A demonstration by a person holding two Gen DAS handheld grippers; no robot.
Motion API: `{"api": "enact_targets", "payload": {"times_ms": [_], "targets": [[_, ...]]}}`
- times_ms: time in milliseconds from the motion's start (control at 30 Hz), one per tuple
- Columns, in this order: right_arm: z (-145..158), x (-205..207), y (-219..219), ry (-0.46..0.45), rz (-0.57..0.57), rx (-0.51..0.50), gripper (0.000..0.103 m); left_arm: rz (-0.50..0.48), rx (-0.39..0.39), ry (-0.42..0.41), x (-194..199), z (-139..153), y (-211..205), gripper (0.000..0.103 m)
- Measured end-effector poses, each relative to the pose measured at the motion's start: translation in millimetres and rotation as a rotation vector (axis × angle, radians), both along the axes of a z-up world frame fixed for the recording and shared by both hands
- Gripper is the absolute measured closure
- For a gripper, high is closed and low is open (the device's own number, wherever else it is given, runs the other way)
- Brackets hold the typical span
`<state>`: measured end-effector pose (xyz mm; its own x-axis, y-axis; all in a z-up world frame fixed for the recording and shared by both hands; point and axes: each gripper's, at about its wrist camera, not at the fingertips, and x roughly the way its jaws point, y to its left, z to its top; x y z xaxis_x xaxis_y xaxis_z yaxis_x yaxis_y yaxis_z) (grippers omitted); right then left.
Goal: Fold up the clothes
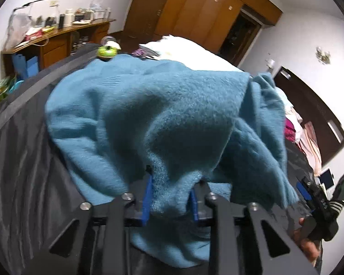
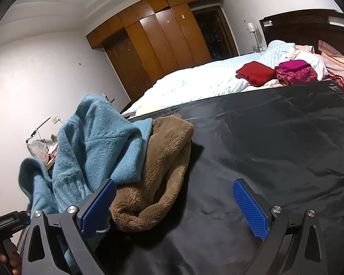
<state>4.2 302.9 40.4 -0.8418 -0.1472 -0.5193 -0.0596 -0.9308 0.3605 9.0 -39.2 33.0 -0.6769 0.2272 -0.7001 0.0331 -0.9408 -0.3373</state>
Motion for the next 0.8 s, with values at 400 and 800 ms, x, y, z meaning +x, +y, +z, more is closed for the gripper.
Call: {"api": "enact_targets", "payload": {"times_ms": [400, 800], "targets": [[38.1, -22.4, -49.2, 0.057, 0.234, -0.046, 0.000, 0.113, 0.009, 0.028, 24.6, -3.8, -53.9, 0.083], [36.7, -125.8, -138.8, -0.148, 0.332, 0.161, 0.040, 0.090, 0.066, -0.010, 16.0, -19.9, -65.2, 0.083]]}}
